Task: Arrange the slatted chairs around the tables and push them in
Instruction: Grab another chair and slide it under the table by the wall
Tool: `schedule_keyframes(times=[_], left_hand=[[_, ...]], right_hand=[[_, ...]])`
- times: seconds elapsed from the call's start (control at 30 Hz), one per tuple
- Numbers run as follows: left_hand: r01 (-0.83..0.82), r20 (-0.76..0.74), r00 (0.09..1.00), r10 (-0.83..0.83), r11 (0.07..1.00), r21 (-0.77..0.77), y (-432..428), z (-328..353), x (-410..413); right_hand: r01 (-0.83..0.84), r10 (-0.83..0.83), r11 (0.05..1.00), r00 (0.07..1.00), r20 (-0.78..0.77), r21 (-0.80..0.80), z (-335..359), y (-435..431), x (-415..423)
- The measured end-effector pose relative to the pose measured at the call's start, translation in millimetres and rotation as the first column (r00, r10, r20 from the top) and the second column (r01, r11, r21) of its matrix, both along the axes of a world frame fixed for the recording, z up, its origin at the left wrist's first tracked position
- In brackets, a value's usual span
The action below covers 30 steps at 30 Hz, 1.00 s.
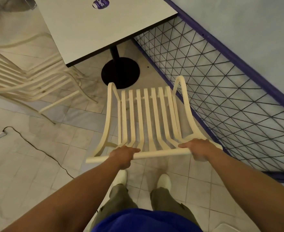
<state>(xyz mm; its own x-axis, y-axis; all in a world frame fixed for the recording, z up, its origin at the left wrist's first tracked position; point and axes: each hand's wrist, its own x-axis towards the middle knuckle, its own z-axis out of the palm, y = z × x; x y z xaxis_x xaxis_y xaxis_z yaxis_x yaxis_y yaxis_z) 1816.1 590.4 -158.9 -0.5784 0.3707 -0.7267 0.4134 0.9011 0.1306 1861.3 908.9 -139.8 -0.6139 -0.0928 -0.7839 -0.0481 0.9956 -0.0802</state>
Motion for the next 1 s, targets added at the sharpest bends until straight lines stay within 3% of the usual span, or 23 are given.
schedule_keyframes(times=[0.27,0.8,1.0], left_hand=[[-0.05,-0.023,0.999,0.05,0.999,0.0,40,-1,5],[0.007,-0.033,0.999,-0.006,1.0,0.025,45,-6,1],[-0.05,-0.017,0.999,0.05,0.998,0.032,43,-8,4]], right_hand=[[-0.077,0.077,0.997,0.997,-0.004,0.024,6,39,-17],[-0.056,0.058,0.996,0.998,-0.032,0.065,-1,41,-19],[-0.07,0.071,0.997,0.997,0.01,-0.024,-2,48,-22]])
